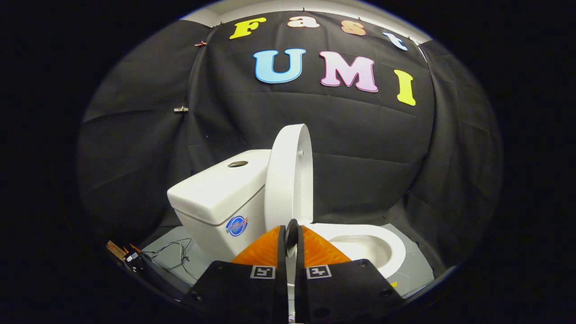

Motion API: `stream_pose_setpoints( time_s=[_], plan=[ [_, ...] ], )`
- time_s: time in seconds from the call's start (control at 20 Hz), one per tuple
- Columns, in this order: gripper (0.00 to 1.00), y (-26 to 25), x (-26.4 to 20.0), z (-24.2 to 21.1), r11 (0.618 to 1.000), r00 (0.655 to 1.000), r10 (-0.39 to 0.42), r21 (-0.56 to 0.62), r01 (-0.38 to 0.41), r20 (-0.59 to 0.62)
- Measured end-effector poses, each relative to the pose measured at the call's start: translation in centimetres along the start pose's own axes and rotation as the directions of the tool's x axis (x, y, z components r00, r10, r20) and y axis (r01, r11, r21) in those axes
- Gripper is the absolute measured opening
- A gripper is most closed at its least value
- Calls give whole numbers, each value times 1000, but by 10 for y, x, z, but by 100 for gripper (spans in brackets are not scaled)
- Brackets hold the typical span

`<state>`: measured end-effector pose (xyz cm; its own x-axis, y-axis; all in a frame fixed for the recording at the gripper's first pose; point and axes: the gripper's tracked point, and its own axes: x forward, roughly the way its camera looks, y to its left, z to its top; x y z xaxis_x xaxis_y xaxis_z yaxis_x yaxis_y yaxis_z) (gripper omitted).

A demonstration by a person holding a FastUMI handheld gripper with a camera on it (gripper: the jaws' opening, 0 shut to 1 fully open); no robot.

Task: Open the toilet lid.

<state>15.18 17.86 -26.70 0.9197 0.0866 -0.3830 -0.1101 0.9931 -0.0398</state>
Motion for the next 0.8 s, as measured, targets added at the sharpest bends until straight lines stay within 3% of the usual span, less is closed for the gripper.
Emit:
stream_pose_setpoints(
  time_s=[0.7,0.8],
  plan=[
    [10,33,5,-2,997,998,69,-20,-69,-2],
    [18,37,4,-3,996,996,86,-10,-86,-17]
  ],
)
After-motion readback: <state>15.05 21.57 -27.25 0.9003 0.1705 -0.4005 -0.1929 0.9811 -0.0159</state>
